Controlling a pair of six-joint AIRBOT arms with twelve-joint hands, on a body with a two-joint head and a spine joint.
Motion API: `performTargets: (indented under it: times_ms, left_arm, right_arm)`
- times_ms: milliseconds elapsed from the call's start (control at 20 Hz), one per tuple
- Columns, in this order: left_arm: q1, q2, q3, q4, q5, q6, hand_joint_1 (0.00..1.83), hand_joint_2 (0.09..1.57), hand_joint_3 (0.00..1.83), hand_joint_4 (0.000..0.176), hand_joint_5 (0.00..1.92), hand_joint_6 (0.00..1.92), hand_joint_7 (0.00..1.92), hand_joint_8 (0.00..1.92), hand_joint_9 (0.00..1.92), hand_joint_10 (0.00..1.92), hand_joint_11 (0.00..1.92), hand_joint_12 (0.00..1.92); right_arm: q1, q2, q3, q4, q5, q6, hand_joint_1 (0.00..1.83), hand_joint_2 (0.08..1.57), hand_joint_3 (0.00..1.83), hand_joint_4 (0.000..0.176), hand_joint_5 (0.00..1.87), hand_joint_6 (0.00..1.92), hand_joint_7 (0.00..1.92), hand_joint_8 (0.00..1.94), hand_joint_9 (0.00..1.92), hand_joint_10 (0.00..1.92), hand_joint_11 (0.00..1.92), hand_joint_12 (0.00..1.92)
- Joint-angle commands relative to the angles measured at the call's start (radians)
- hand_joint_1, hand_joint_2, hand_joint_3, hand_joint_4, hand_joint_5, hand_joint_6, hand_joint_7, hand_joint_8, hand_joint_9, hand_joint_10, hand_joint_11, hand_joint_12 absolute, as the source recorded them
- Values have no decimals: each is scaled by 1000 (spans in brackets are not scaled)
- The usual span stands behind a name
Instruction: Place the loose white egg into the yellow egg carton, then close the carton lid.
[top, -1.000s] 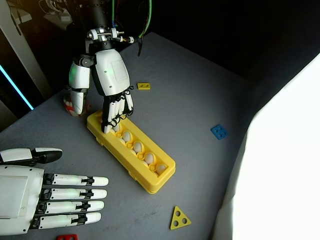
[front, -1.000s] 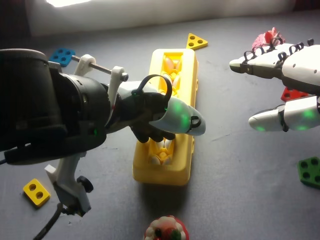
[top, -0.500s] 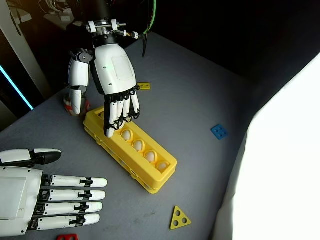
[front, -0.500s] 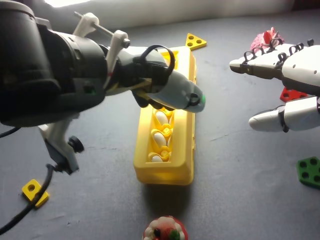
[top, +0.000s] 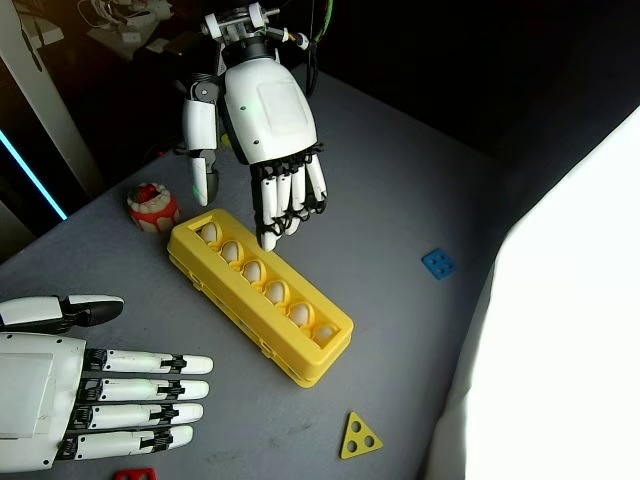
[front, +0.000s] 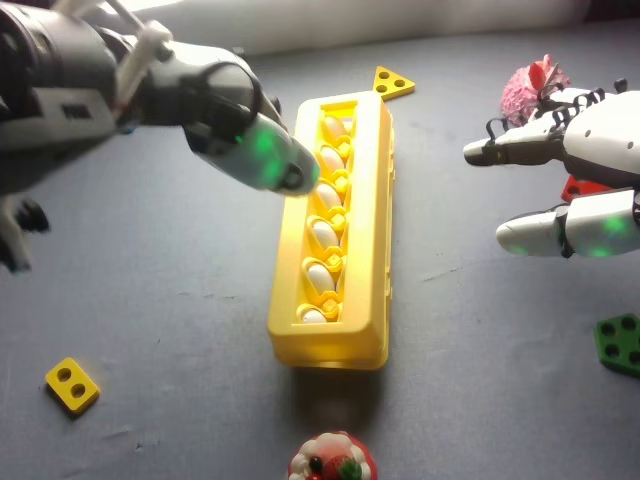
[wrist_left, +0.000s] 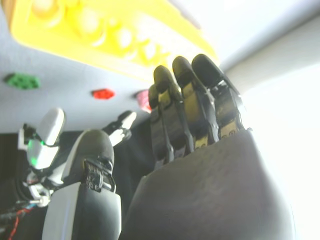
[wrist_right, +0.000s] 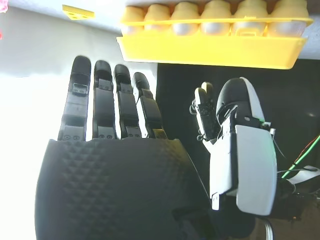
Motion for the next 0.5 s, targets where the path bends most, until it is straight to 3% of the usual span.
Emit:
performTargets:
  times_ms: [0,50,150,200,250,300,350,400,450]
  left_arm:
    - [-22,7,-2,43,-58,24,246,1352,1,0,499,13,628,23,352,590,0,1428]
    - [-35,15,-2,43,-58,55,215,1355,0,0,576,43,715,111,349,888,14,1562]
    - [-55,21,-2,43,-58,110,237,1348,0,0,727,153,548,999,369,1304,145,1725]
    - [-59,22,-3,43,-60,126,268,1332,0,0,819,407,594,1272,473,1491,308,1782]
    - [-63,22,-4,43,-63,141,270,1328,0,0,740,840,601,1440,521,1616,376,1838]
    - [-66,22,-6,43,-63,149,164,1336,2,0,813,1210,797,1447,682,1672,488,1881]
    - [-66,22,-8,43,-63,150,164,1336,2,0,813,1210,797,1447,682,1672,488,1881]
    - [-66,23,-11,43,-63,151,102,1338,2,0,898,1391,939,1519,820,1744,631,1899]
    - [-67,25,-16,43,-63,151,87,1340,1,0,910,1447,968,1541,851,1763,668,1905]
  right_arm:
    - [3,4,-3,9,112,1,237,1180,1,0,461,345,612,104,332,604,0,1258]
    - [3,4,-4,9,112,1,219,1201,4,0,472,791,681,438,391,1021,30,1574]
    - [3,5,-4,9,112,-2,204,1221,4,0,604,1184,700,1161,522,1488,281,1863]
    - [3,5,-4,9,112,-3,214,1222,2,0,781,1509,934,1455,764,1709,589,1909]
    - [3,5,-4,9,112,-4,203,1226,2,0,888,1690,1050,1602,914,1845,797,1919]
    - [2,5,-4,9,112,-5,174,1237,6,0,1103,1816,1267,1737,1206,1913,1103,1921]
    - [2,5,-4,9,112,-5,174,1237,6,0,1103,1816,1267,1737,1206,1913,1103,1921]
    - [2,5,-4,9,112,-5,131,1258,4,21,1223,1862,1374,1822,1373,1919,1338,1921]
    - [2,5,-4,9,112,-5,111,1266,3,145,1271,1909,1400,1908,1430,1921,1446,1921]
